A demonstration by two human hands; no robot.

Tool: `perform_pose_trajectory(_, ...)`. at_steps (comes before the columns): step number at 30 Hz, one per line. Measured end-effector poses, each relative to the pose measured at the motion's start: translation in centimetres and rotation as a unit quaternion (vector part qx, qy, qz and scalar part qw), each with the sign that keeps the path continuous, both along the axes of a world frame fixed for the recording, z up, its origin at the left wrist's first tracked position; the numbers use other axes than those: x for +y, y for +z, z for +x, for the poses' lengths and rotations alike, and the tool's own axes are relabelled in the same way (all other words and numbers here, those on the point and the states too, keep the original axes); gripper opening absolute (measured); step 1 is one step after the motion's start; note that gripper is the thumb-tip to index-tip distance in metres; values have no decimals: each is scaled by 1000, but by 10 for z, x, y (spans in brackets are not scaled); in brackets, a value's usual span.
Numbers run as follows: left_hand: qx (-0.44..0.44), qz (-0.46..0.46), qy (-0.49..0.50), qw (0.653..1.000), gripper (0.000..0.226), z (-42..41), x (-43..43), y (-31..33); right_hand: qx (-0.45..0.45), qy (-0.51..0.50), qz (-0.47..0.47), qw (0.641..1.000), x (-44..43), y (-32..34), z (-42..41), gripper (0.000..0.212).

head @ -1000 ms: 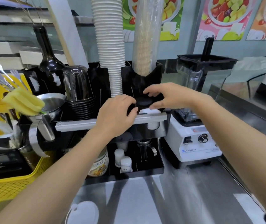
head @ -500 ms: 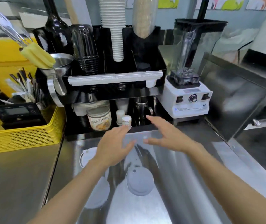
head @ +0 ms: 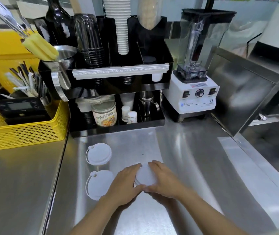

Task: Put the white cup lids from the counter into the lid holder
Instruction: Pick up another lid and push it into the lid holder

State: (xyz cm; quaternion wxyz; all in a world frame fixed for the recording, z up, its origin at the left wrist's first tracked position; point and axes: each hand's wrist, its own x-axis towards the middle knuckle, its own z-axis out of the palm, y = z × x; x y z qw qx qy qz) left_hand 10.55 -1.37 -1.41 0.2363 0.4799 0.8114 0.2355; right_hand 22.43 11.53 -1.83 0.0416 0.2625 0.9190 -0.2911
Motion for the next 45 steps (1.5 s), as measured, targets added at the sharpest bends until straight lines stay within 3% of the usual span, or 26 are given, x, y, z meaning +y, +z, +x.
perform_pose_trajectory(5, -15, 33, 27, 999, 66, 1, -3, -1, 60, -8, -13, 998, -3, 6, 2, 81)
perform_pose_trajectory(15, 115, 225, 8, 968, 67, -27, 29, 75, 228, 20, 31, 973, 28, 90, -13, 93)
perform_pose_trajectory(19, 154, 299, 6, 942, 69, -39, 50, 114, 277, 33, 72, 958, 46, 133, -22, 85)
perform_pose_trajectory(23, 164, 332, -1, 929, 68, -49, 74, 155, 315, 25, 133, 939, 67, 173, -33, 93)
perform_pose_trajectory(29, 275, 339, -70, 897, 69, -75, 113, 219, 362, 24, 140, 921, 103, 235, -53, 75)
perform_pose_trajectory(33, 327, 338, -75, 879, 70, -96, 139, 249, 331, 38, 127, 934, 129, 275, -68, 66)
perform_pose_trajectory(37, 311, 311, -66, 896, 77, -119, 166, 273, 274, 49, 135, 951, 160, 309, -93, 63)
perform_pose_trajectory(45, 276, 205, -65, 937, 59, -158, 215, 284, 141, 71, 175, 972, 215, 325, -155, 67)
